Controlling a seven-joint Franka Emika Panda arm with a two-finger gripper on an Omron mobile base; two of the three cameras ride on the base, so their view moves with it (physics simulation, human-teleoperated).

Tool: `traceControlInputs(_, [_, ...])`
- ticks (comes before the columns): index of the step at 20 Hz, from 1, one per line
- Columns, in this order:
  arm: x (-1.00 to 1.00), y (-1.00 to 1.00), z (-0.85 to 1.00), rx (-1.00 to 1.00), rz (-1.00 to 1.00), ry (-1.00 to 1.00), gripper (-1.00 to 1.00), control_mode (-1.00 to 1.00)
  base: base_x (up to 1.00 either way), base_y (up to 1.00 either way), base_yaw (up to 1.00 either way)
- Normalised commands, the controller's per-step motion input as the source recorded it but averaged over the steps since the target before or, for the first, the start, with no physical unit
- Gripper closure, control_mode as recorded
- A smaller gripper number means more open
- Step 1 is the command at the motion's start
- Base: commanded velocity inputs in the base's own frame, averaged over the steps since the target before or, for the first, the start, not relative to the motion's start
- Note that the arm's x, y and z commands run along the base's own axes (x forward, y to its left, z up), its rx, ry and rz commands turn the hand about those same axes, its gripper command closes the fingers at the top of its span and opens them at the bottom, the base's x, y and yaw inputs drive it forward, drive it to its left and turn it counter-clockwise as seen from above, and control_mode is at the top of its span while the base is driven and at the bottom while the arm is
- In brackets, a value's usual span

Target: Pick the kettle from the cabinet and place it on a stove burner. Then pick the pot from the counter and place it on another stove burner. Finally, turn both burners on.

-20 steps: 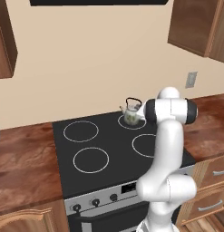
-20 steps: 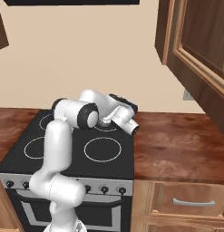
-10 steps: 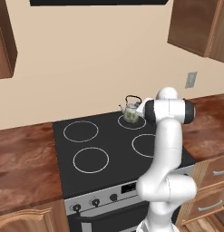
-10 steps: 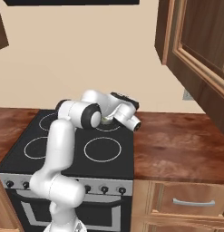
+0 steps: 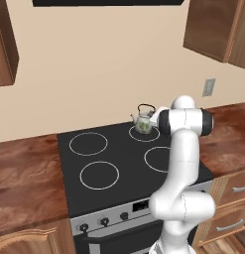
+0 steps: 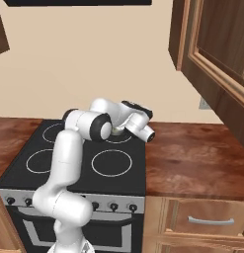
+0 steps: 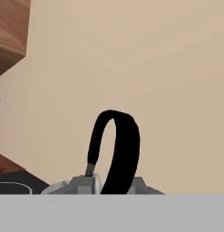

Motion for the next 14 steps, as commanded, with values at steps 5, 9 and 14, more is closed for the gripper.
traceControlInputs(5, [0.0, 0.0, -0.21, 0.0, 0.0, 0.0, -1.0, -1.0, 0.0, 0.0, 0.0])
traceControlInputs(9, [0.0, 0.0, -0.08, 0.0, 0.0, 0.0, -1.0, -1.0, 0.0, 0.0, 0.0])
traceControlInputs(14, [-0.05, 0.01, -0.09, 0.0, 0.0, 0.0, -1.0, -1.0, 0.0, 0.0, 0.0])
